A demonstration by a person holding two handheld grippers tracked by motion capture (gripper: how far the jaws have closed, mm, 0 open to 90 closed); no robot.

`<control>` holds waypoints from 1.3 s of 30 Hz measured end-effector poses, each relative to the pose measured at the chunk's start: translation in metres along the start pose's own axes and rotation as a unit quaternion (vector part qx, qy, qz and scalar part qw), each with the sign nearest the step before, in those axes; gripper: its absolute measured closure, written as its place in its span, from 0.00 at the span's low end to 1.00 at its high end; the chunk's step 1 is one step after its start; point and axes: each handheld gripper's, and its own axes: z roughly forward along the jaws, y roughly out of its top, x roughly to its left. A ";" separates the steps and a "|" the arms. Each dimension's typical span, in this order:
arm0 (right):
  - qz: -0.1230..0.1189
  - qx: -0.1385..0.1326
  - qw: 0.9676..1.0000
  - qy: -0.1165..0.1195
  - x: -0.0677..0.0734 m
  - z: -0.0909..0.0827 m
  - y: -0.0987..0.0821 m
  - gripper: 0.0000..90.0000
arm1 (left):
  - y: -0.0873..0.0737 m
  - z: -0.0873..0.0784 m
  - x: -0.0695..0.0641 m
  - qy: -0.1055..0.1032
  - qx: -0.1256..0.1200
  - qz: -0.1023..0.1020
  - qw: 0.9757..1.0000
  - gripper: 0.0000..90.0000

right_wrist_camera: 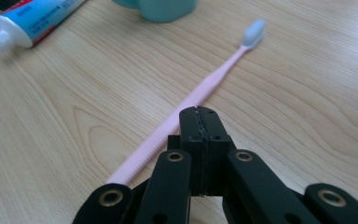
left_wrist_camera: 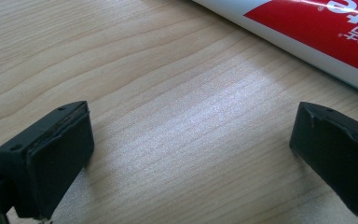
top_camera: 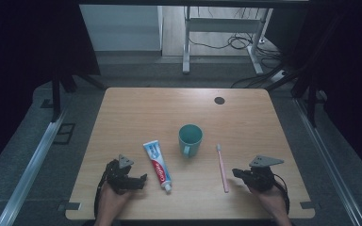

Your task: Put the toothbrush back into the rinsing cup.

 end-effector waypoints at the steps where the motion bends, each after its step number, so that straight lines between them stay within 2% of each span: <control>1: -0.004 0.001 1.000 0.006 0.003 0.003 0.002 0.99 | 0.000 0.000 0.000 0.000 0.000 0.000 1.000 0.00; 12: -0.024 0.013 0.999 0.022 0.018 0.018 0.010 0.99 | 0.000 0.000 0.000 0.000 0.000 -0.001 1.000 0.00; 25: -0.040 0.039 0.998 0.031 0.030 0.034 0.006 0.99 | 0.000 0.000 0.000 0.000 0.000 -0.001 1.000 0.00; 31: -0.039 0.050 0.998 0.026 0.028 0.037 0.003 0.99 | 0.000 0.000 0.000 0.000 0.000 -0.001 1.000 0.00; 39: -0.023 0.048 0.998 0.016 0.018 0.031 -0.002 0.98 | 0.000 0.000 0.000 0.000 0.000 -0.001 1.000 0.00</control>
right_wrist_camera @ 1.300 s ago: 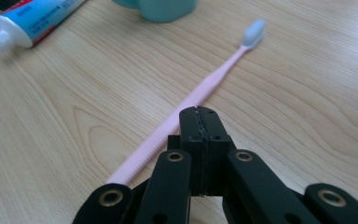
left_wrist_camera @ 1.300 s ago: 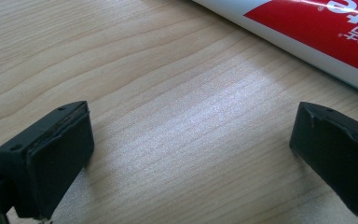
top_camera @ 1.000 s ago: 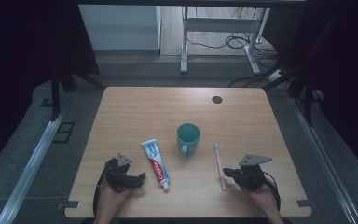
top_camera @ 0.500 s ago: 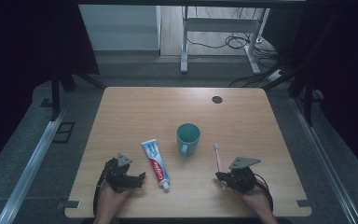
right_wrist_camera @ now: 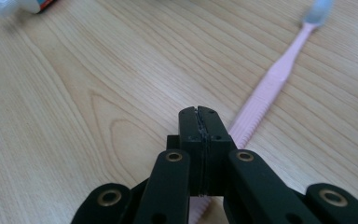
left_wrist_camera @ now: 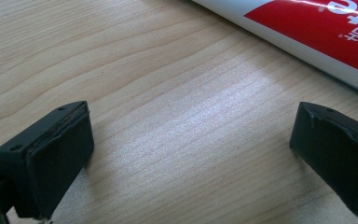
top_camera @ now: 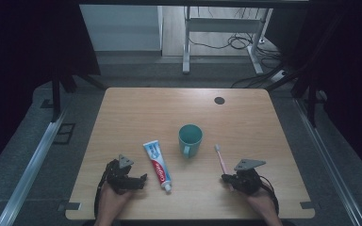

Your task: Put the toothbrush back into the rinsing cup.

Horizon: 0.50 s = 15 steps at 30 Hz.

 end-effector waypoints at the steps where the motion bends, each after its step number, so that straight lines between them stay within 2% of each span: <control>1: 0.002 0.000 1.000 -0.001 -0.001 -0.001 -0.001 0.98 | 0.000 0.000 0.000 0.000 0.000 0.000 1.000 0.00; 15: 0.029 -0.010 0.999 -0.021 -0.021 -0.015 -0.010 0.98 | 0.000 0.000 0.000 0.000 0.000 0.000 1.000 0.00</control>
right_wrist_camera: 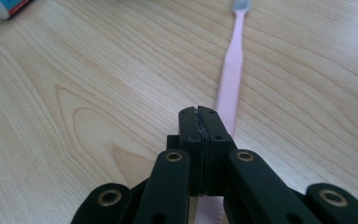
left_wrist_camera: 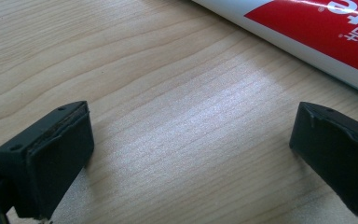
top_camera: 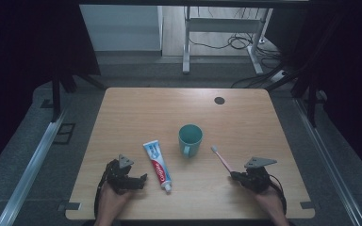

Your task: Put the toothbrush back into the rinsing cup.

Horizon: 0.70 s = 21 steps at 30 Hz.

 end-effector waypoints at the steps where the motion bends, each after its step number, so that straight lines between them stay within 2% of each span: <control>1: 0.001 -0.001 1.000 0.001 -0.001 0.000 0.000 0.98 | 0.000 0.000 0.000 0.000 0.000 0.000 1.000 0.00; 7: -0.001 -0.005 1.000 0.002 0.002 -0.001 0.001 0.94 | 0.000 0.000 0.000 0.000 0.000 0.000 1.000 0.00; 10: -0.007 -0.006 1.000 -0.003 0.003 -0.003 0.002 0.89 | 0.000 0.000 0.000 0.000 0.000 0.000 1.000 0.00; 14: 0.001 -0.006 1.000 -0.008 -0.001 -0.007 0.002 0.80 | 0.000 0.000 0.000 0.000 0.000 0.000 1.000 0.00; 17: 0.007 0.005 1.000 -0.010 -0.004 -0.010 0.003 0.69 | 0.000 0.000 0.000 0.000 0.000 0.000 1.000 0.00; 21: 0.009 0.020 1.000 -0.013 -0.006 -0.010 0.005 0.64 | 0.000 0.000 0.000 0.000 0.000 0.000 1.000 0.00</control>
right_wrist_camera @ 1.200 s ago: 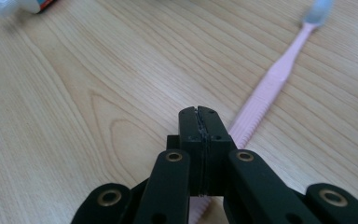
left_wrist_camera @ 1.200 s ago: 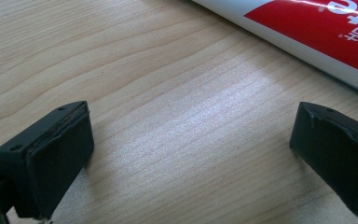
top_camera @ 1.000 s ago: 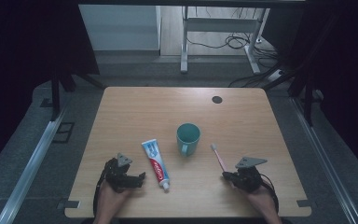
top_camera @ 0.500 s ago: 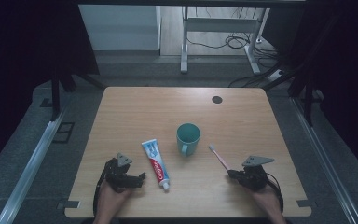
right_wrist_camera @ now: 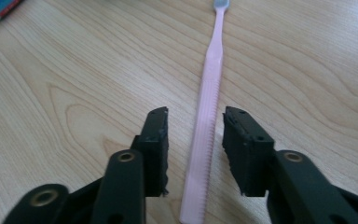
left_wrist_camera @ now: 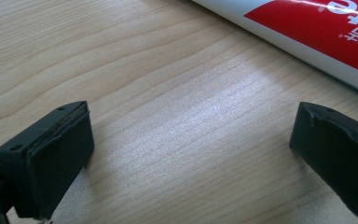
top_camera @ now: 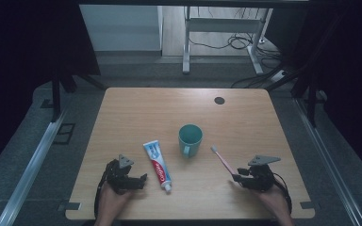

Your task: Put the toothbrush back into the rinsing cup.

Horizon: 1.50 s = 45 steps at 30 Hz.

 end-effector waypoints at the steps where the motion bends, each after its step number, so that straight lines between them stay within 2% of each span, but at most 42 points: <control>1: 0.000 0.004 1.000 -0.001 0.000 0.000 0.001 0.62 | 0.000 0.000 0.000 0.000 0.000 0.000 1.000 0.00; 10: 0.005 0.043 0.999 0.000 -0.003 0.002 0.016 0.54 | 0.000 0.000 0.000 0.000 0.000 0.000 1.000 0.00; 12: 0.008 0.070 0.997 -0.004 -0.003 0.005 0.023 0.52 | 0.000 0.000 0.000 0.000 0.000 -0.002 1.000 0.00; 13: 0.008 0.070 0.997 -0.004 -0.003 0.005 0.023 0.52 | 0.000 0.000 0.000 0.000 0.000 -0.002 1.000 0.00; 18: 0.013 0.107 0.994 -0.007 -0.006 0.011 0.031 0.50 | 0.000 0.000 0.000 0.000 0.000 -0.002 1.000 0.00; 30: -0.005 0.149 0.989 -0.013 -0.005 0.018 0.050 0.52 | 0.000 0.000 0.000 0.000 0.001 -0.002 1.000 0.00; 45: -0.020 0.216 0.976 -0.012 -0.004 0.032 0.074 0.62 | 0.000 0.000 0.000 0.000 0.000 -0.003 1.000 0.00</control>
